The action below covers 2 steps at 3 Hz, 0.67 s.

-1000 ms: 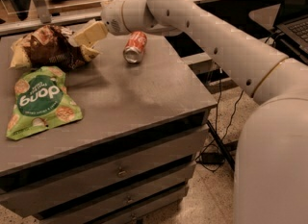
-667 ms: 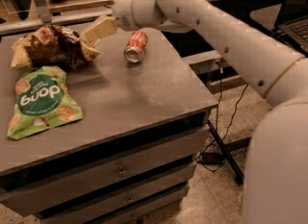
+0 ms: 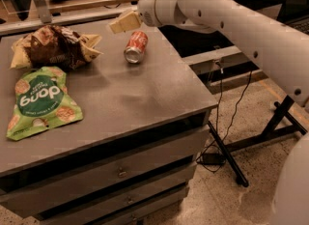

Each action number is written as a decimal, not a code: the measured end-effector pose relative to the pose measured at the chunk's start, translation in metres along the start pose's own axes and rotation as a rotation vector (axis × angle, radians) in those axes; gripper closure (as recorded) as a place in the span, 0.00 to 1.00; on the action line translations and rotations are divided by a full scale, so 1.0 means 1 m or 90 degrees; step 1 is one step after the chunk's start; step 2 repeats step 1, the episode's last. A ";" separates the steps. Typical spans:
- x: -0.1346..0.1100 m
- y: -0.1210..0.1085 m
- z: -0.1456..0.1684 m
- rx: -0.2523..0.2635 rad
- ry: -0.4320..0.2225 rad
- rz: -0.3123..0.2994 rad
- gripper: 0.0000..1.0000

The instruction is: Move brown chip bag near green jalapeno chip bag

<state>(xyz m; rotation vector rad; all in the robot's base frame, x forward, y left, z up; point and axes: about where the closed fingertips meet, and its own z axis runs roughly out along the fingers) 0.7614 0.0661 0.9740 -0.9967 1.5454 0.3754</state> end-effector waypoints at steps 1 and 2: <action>0.000 0.000 0.000 0.000 0.000 0.000 0.00; 0.000 0.000 0.000 0.000 0.000 0.000 0.00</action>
Offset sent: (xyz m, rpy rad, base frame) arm 0.0000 0.0000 0.0000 0.0000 0.0000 0.0000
